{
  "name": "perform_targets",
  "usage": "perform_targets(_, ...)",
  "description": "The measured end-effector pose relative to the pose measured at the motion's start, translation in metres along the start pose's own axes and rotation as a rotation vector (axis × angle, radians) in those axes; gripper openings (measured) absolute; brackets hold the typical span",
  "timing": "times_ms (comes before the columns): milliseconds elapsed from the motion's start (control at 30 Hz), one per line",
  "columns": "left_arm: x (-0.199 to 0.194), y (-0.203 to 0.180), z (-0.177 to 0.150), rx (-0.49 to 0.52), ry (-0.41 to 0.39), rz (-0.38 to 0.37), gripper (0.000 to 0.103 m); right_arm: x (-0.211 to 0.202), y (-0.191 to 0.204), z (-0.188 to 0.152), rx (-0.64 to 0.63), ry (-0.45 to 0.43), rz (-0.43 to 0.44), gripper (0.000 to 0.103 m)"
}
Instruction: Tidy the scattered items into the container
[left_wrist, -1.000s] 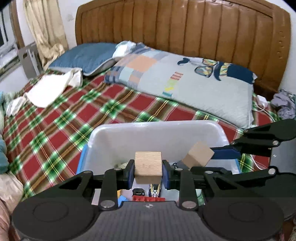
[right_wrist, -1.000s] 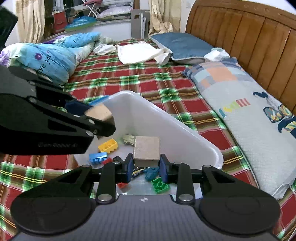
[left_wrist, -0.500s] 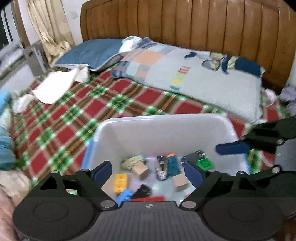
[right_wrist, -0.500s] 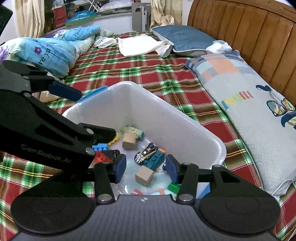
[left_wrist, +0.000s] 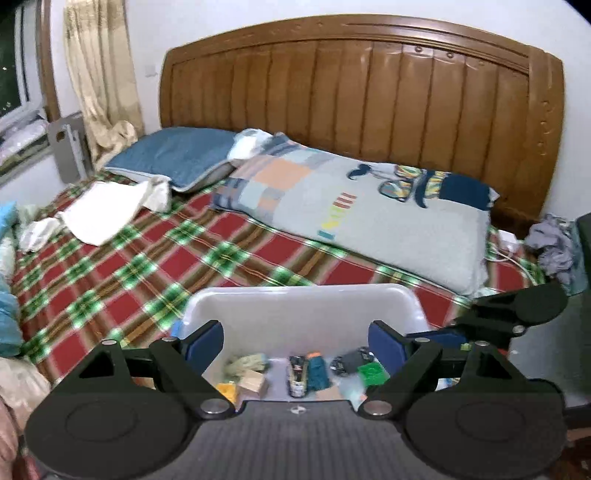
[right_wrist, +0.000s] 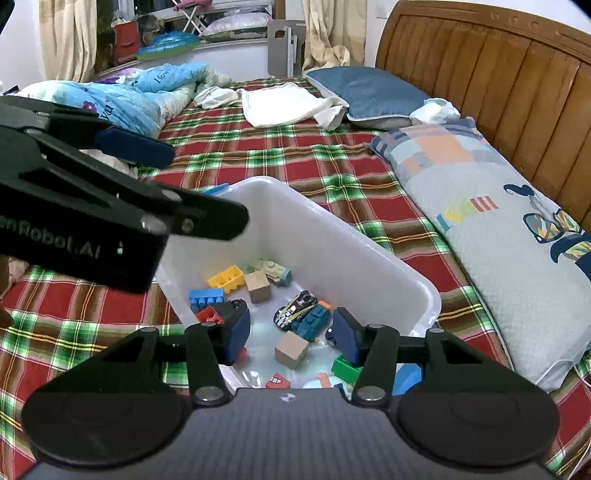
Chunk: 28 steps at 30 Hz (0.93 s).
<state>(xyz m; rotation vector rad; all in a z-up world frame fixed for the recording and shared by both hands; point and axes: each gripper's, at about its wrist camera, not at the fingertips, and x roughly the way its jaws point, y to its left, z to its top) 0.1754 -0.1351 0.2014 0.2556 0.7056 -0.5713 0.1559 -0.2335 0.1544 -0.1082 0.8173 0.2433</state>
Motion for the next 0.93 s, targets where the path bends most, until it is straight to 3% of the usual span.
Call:
perform_targets(67,-0.003,-0.005,0.002,0.01,0.0,-0.017,0.088,-0.001,0.0,0.001,0.001,-0.007,0.001,0.054)
perform_targets(200,-0.032,-0.016,0.006,0.053,-0.119,0.082,0.088,-0.011,0.002,0.001,-0.015,-0.035,-0.01,0.054)
perform_targets(267,-0.049,-0.023,0.004,0.075,-0.223,0.152,0.094,-0.014,0.002,0.0,-0.021,-0.051,-0.011,0.055)
perform_targets(300,-0.048,-0.027,0.003,0.096,-0.228,0.16,0.101,-0.014,0.003,0.0,-0.022,-0.052,-0.011,0.055)
perform_targets(400,-0.021,-0.026,0.008,0.092,-0.033,0.117,0.101,-0.01,0.002,0.001,-0.014,-0.042,-0.011,0.055)
perform_targets(467,-0.009,-0.028,0.005,0.107,0.035,0.13,0.101,-0.01,0.002,0.0,-0.004,-0.04,-0.007,0.055)
perform_targets(700,0.011,-0.014,-0.004,0.079,0.162,0.105,0.098,-0.006,-0.002,-0.004,0.001,-0.028,-0.004,0.055)
perform_targets(933,0.011,-0.017,-0.011,0.092,0.168,0.137,0.099,-0.006,-0.003,-0.009,0.011,-0.016,-0.007,0.056)
